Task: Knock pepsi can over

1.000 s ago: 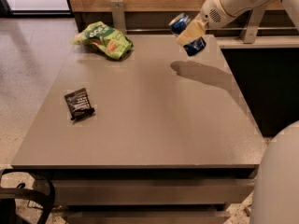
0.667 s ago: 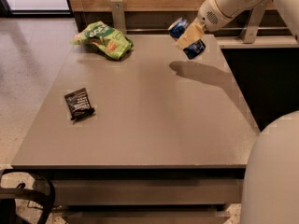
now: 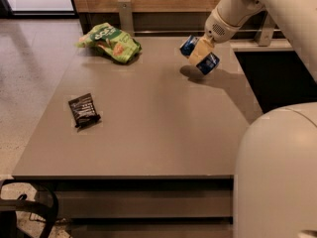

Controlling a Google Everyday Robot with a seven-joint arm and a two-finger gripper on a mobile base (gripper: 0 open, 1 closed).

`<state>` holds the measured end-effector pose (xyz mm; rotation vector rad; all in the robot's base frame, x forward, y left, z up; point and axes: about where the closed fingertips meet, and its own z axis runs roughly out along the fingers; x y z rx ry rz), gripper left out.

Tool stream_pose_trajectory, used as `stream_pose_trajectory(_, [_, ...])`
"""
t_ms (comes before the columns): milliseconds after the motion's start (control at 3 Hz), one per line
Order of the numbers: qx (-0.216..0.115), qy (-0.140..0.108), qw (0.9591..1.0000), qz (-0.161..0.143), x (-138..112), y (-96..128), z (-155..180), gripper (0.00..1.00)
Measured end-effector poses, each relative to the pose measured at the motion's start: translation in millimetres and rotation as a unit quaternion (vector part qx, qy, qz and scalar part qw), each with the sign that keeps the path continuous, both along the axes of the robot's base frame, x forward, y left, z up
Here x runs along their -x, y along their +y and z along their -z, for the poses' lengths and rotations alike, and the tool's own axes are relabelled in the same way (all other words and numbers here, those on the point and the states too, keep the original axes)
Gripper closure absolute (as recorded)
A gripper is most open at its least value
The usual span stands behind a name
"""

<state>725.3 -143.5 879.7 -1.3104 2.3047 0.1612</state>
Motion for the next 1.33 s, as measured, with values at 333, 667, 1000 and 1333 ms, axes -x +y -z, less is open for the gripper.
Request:
stream_pose_trajectory(333, [0.021, 0.021, 0.9996, 0.0, -0.1, -2.0, 12.4, 1.0])
stream_pose_trajectory(667, [0.038, 0.046, 0.9982, -0.005, -2.0, -0.3, 26.4, 1.0])
stream_pose_trajectory(1000, [0.034, 0.071, 0.9967, -0.021, -5.8, 7.4, 46.5, 1.0])
stream_pose_trajectory(1333, [0.024, 0.075, 0.9965, -0.028, -7.7, 11.2, 51.1, 1.0])
